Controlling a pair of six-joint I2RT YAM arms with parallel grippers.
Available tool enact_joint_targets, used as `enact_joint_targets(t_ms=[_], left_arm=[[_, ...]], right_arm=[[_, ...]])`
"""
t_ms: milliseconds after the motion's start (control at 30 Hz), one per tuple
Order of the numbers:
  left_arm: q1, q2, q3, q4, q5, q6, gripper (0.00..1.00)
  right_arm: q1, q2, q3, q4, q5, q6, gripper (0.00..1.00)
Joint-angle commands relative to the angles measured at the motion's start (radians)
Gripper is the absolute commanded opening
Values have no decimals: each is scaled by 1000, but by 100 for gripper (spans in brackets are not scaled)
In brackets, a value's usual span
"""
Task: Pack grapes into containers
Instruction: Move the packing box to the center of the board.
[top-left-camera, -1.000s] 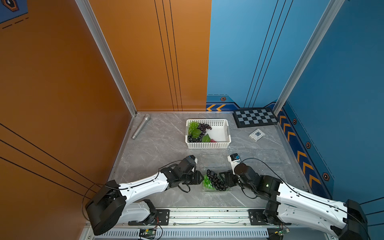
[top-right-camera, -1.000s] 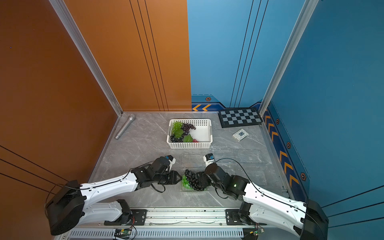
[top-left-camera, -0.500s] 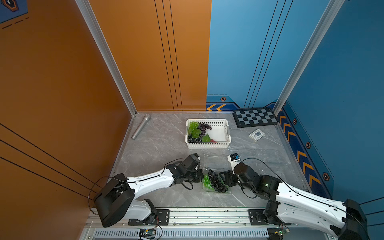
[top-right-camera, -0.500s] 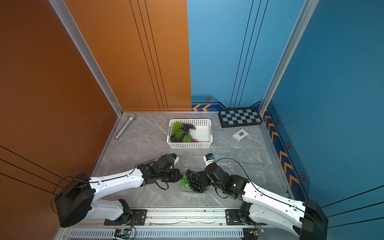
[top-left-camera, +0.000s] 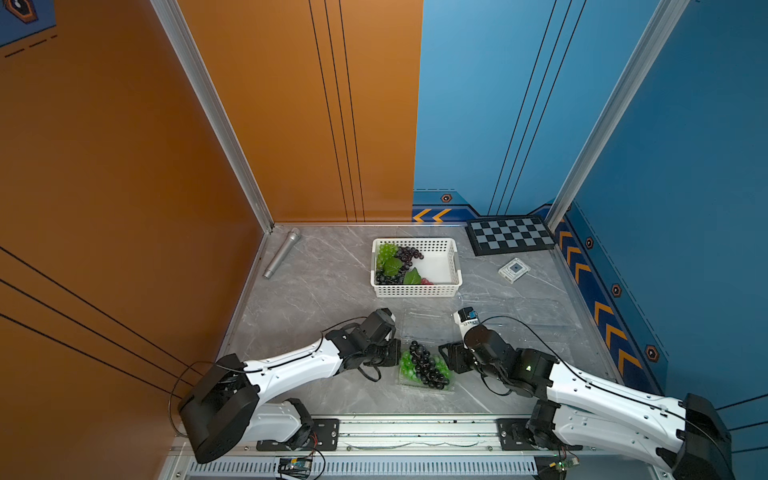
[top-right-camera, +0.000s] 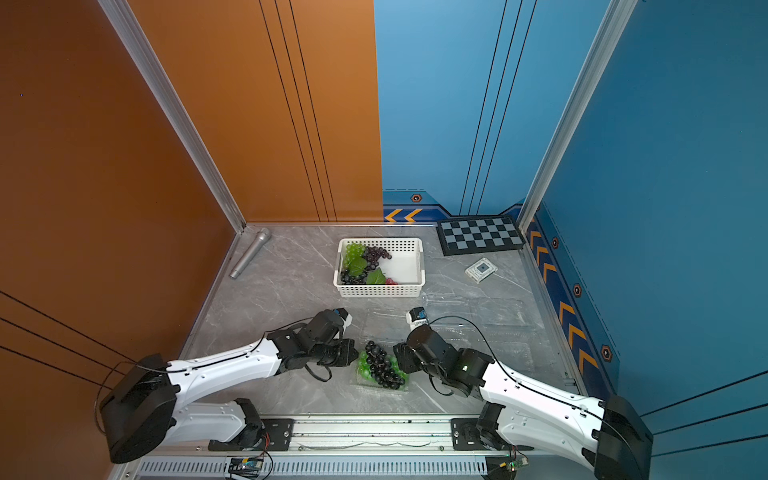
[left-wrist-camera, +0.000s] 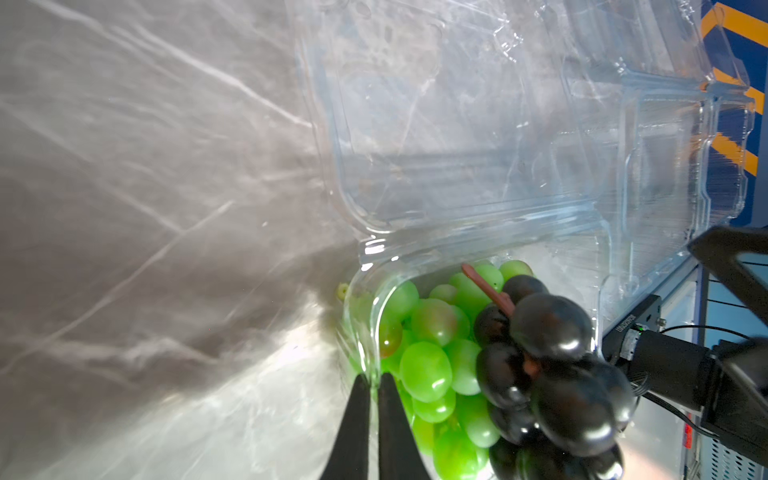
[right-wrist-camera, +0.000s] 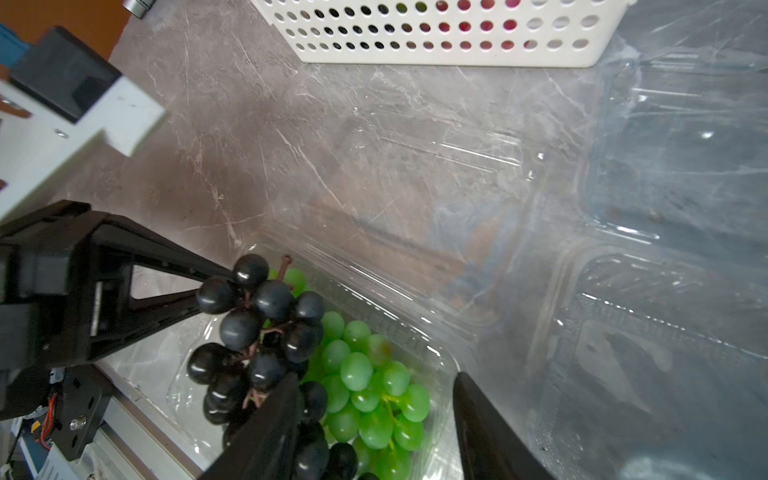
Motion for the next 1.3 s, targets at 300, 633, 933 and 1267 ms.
enact_joint_targets(t_ms=[300,633,933,1267], left_arm=[[115,-238,-120,-205,-54,29,3],[159,-379,-141,-266,-39,16,45],[161,-344,-121,-266,-30,32,48],[170,-346,-107,-266,-23,36,48]], right_arm=[[-11,171,81,96,-54,-43,60],[69,267,179,110,-116,-123,64],[223,309,174,90,-144,-103,65],[247,392,176,95,-93,-108,51]])
